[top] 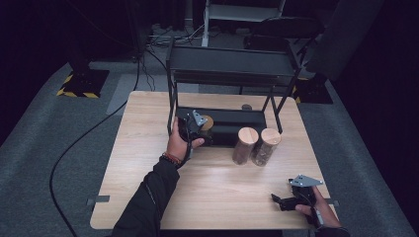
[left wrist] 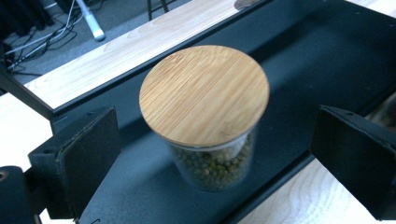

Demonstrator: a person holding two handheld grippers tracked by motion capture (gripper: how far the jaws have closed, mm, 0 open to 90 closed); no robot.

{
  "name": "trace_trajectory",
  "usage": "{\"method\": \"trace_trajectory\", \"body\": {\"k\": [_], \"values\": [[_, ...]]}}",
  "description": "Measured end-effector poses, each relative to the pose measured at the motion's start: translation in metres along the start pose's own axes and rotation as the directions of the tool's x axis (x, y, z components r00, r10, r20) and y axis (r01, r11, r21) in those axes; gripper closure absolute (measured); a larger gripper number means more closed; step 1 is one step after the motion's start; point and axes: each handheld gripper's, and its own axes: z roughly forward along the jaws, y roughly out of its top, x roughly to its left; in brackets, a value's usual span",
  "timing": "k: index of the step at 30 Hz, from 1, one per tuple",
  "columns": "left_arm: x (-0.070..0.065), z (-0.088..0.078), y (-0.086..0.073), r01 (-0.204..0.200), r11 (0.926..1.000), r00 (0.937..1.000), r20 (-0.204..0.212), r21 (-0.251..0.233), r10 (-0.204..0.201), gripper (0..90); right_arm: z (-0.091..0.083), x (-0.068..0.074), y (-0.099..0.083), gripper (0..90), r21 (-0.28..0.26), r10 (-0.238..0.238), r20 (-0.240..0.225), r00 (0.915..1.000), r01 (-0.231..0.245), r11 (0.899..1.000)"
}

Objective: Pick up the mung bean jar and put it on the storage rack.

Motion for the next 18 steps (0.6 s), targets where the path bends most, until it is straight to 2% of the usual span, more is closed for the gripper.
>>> {"method": "trace_trajectory", "body": {"k": [7,13,18], "values": [[-0.005,-0.008,-0.002,-0.032,0.9994,0.9995,0.006,-0.010,0.032,1.8,0.000,0.000,0.000,0.0,0.000,0.000,0.001,1.0000,0.000,1.000],[-0.014,-0.016,-0.003,-0.104,0.9945,0.9945,-0.007,-0.004,0.104,1.8,0.000,0.000,0.000,0.0,0.000,0.001,0.001,1.0000,-0.001,1.000],[-0.018,-0.024,-0.010,-0.129,0.9914,0.9916,-0.002,-0.020,0.129,1.7,0.000,0.000,0.000,0.1,0.000,0.002,0.002,1.0000,-0.002,1.000]]}}
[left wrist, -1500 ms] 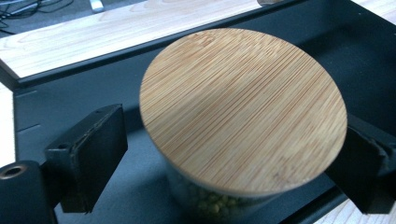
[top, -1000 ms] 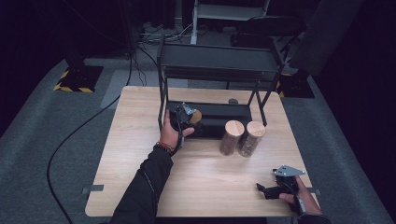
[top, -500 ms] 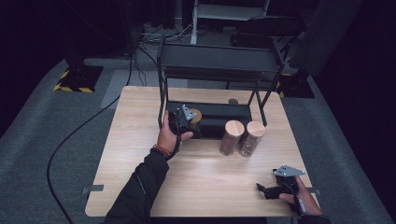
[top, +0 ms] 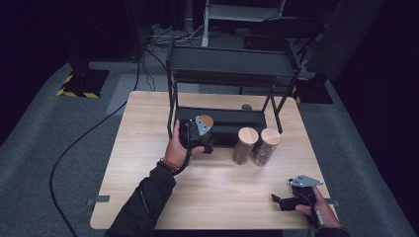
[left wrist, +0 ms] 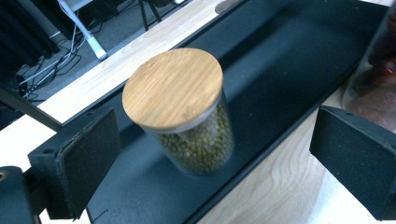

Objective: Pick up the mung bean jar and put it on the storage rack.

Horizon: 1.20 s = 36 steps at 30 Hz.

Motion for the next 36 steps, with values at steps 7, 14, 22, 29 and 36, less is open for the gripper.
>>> {"method": "trace_trajectory", "body": {"k": [7,14,22,29,36], "values": [[-0.005,-0.012,-0.008,-0.040,0.9992,0.9992,0.006,0.001,0.039,1.5,0.000,0.000,0.000,0.1,0.000,-0.001,0.000,1.0000,0.001,1.000],[-0.009,-0.022,-0.016,-0.055,0.9985,0.9984,0.012,-0.004,0.055,1.6,0.000,0.000,0.000,0.0,0.000,0.000,0.000,1.0000,0.000,1.000],[-0.017,-0.031,-0.024,-0.089,0.9960,0.9959,0.015,0.000,0.089,1.6,0.000,0.000,0.000,0.1,0.000,0.000,0.000,1.0000,0.000,1.000],[-0.021,-0.039,-0.035,-0.095,0.9955,0.9951,0.029,-0.004,0.095,1.6,0.000,0.000,0.000,0.0,0.000,0.000,0.000,1.0000,0.000,1.000],[-0.027,-0.044,-0.047,-0.124,0.9922,0.9921,0.021,0.012,0.123,1.6,0.000,0.000,0.000,0.0,0.000,0.000,0.000,1.0000,0.000,1.000]]}}
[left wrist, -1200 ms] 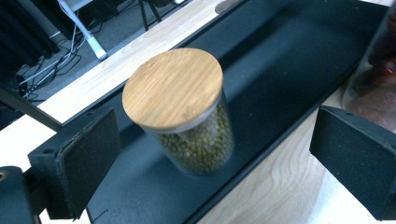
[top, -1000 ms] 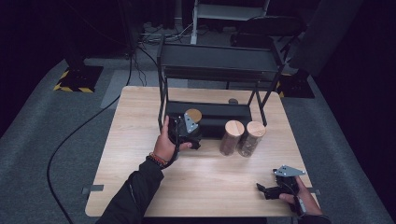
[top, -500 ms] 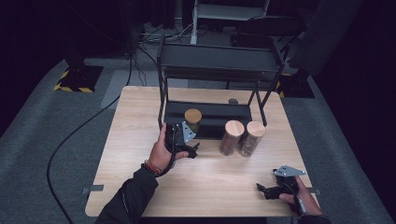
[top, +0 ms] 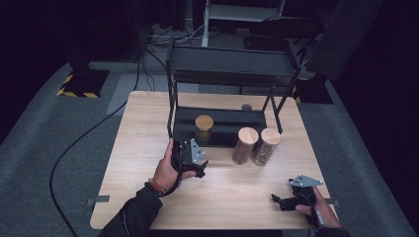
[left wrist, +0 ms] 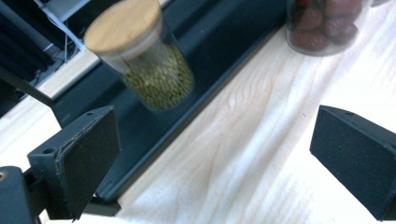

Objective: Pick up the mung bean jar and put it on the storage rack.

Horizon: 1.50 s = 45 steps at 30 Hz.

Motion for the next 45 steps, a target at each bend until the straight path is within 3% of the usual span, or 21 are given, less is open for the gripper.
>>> {"method": "trace_trajectory", "body": {"k": [7,16,19,27,34,45], "values": [[-0.003,-0.006,-0.014,0.002,1.0000,0.9999,-0.015,0.008,-0.002,1.6,0.000,0.000,0.000,0.0,0.000,0.000,0.000,1.0000,0.000,1.000],[-0.003,-0.014,-0.029,0.005,0.9997,1.0000,0.001,0.026,-0.005,1.5,0.000,0.000,0.000,0.0,0.000,0.000,0.000,1.0000,0.000,1.000],[-0.004,-0.016,-0.034,-0.013,0.9993,0.9999,-0.004,0.035,0.013,1.6,0.000,0.000,0.000,0.1,0.000,0.000,0.000,1.0000,0.000,1.000],[-0.007,-0.024,-0.049,-0.003,0.9992,0.9993,-0.038,0.041,0.005,1.6,0.000,0.000,0.000,0.1,0.000,0.000,0.000,1.0000,0.000,1.000],[-0.006,-0.029,-0.061,-0.011,0.9979,0.9991,-0.041,0.064,0.013,1.5,0.000,0.000,0.000,0.1,0.000,0.000,0.000,1.0000,0.000,1.000],[-0.001,-0.036,-0.075,0.033,0.9961,0.9994,-0.017,0.082,-0.032,1.6,0.000,0.000,0.000,0.0,0.001,0.000,0.000,1.0000,0.000,1.000]]}}
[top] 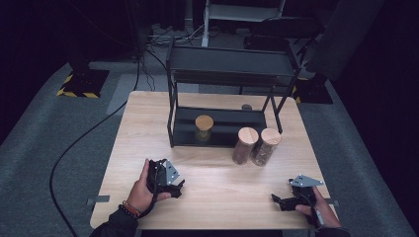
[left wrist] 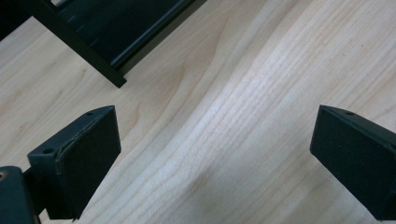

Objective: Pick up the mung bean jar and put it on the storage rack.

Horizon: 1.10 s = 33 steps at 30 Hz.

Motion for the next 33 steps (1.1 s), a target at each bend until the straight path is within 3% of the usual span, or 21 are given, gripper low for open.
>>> {"method": "trace_trajectory", "body": {"k": [10,15,25,33], "values": [[0.013,-0.005,-0.011,0.061,0.9978,0.9973,0.039,0.027,-0.062,1.6,0.000,0.000,0.000,0.1,0.000,-0.002,0.000,1.0000,0.002,1.000],[0.020,-0.006,-0.018,0.111,0.9929,0.9917,0.059,0.043,-0.114,1.6,0.000,0.000,0.000,0.0,0.000,-0.002,-0.001,1.0000,0.002,1.000],[0.031,-0.009,-0.029,0.154,0.9860,0.9830,0.091,0.063,-0.160,1.5,0.000,0.000,0.000,0.0,0.000,-0.001,0.000,1.0000,0.001,1.000],[0.052,-0.011,-0.042,0.220,0.9721,0.9645,0.131,0.081,-0.229,0.4,0.000,0.000,0.000,0.1,0.000,-0.002,-0.001,1.0000,0.002,1.000]]}}
